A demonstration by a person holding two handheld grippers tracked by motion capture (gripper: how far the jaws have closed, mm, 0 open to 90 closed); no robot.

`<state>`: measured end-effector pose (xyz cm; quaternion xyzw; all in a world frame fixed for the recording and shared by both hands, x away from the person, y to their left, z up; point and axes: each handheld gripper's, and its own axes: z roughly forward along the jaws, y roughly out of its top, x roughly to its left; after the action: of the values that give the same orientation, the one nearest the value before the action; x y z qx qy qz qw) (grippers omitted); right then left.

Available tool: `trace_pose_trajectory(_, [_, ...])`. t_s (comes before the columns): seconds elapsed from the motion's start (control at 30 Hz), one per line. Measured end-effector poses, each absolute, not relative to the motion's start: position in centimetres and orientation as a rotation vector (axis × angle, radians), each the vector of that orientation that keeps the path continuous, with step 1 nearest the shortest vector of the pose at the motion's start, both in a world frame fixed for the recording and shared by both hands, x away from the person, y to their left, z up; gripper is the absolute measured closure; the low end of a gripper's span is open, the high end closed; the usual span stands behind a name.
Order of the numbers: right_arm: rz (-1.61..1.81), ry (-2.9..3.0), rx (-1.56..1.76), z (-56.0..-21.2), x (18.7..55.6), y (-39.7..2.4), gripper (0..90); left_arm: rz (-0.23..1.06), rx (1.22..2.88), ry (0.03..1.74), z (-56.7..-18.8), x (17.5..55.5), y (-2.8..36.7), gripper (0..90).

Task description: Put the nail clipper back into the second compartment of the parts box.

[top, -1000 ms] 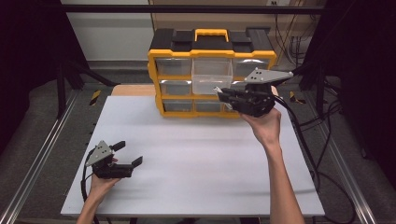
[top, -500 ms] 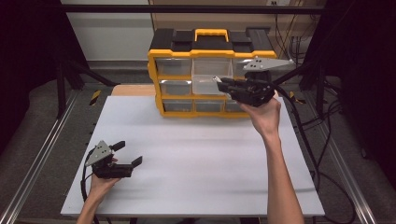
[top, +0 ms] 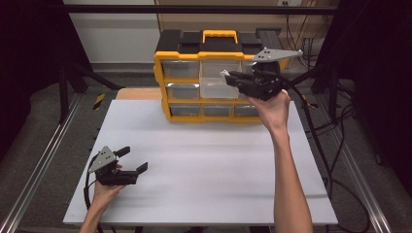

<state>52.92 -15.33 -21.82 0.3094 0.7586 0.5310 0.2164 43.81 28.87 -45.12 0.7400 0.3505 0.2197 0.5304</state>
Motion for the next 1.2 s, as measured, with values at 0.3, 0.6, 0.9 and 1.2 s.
trace_pose_trajectory(0.3, [1.457, 2.090, 0.877, -21.4, 54.1, -15.0, 77.5, 0.523, 1.767, 0.835, -45.1, 43.8, 28.9, 4.3])
trace_pose_trajectory(0.6, [1.456, 2.079, 0.889, -20.9, 55.2, -14.5, 77.5, 0.522, 1.766, 0.837, -45.1, 43.8, 28.9, 4.3])
trace_pose_trajectory(0.9, [1.449, 2.071, 0.917, -21.0, 56.6, -14.2, 77.5, 0.524, 1.766, 0.836, -45.1, 43.8, 29.0, 4.2])
trace_pose_trajectory(1.2, [1.426, 2.055, 0.953, -21.3, 57.7, -14.1, 77.5, 0.526, 1.762, 0.843, -45.1, 43.7, 29.1, 4.2])
